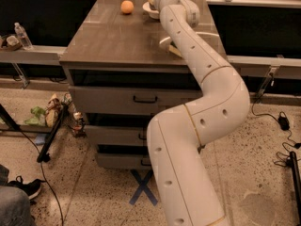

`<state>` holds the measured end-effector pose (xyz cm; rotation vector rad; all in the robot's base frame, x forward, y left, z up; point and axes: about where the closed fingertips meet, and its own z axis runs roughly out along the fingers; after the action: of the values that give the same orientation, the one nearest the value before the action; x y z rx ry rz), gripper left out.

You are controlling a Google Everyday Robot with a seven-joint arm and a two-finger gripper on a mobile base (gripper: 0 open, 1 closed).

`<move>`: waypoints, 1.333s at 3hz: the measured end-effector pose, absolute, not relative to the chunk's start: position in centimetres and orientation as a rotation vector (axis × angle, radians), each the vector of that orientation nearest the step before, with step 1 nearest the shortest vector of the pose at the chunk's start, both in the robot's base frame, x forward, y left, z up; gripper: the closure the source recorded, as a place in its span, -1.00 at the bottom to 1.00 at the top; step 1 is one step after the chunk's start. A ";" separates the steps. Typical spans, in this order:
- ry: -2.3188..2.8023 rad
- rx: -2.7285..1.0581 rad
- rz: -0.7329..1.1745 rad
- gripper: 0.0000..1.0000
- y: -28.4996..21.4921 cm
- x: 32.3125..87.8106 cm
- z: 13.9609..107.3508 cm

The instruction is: Place redbull can into paper bowl

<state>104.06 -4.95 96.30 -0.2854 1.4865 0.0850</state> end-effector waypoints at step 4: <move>1.431 -0.199 0.066 0.71 -6.0 104.7 96.3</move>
Offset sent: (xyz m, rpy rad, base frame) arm 0.1783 -0.0276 0.0493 0.0706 -0.0621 -0.0733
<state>104.73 -6.05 96.33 -0.1988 1.4310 0.0656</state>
